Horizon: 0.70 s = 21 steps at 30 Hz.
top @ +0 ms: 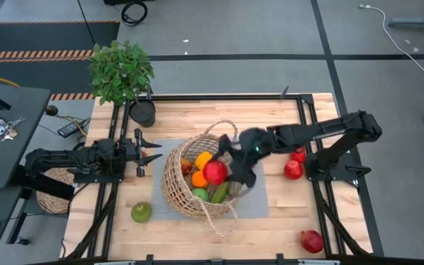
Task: Build produce basket
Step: Put the red apple into the brown basket
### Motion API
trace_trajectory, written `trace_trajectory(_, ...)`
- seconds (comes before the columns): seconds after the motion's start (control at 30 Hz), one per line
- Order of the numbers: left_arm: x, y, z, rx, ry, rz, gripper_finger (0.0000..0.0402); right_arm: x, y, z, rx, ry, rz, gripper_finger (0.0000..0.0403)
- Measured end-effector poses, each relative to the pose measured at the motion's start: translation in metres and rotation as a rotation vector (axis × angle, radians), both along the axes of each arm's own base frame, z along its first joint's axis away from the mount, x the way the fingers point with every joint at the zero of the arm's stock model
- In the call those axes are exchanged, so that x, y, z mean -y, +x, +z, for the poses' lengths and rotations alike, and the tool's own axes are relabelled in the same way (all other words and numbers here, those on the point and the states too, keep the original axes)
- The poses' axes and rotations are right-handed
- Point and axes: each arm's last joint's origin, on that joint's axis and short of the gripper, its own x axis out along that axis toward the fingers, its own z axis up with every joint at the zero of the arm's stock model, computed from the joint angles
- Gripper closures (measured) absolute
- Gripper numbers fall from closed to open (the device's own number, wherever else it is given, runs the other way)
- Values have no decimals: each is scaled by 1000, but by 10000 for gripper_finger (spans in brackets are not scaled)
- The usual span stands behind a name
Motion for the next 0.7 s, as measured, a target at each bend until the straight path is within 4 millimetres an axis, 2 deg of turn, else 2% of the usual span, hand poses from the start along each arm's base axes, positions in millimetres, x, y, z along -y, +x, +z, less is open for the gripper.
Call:
trace_trajectory(0.1,0,0,0,0,0,0,241,16,0,-3,-71,108,-95,33)
trace_trajectory(0.27,0,0,0,0,0,0,241,33,-8,-17,-270,169,-194,33)
trace_trajectory(0.43,0,0,0,0,0,0,241,37,-16,-29,-440,212,-244,33)
trace_trajectory(0.7,0,0,0,0,0,0,241,36,-9,-42,-525,321,-322,19)
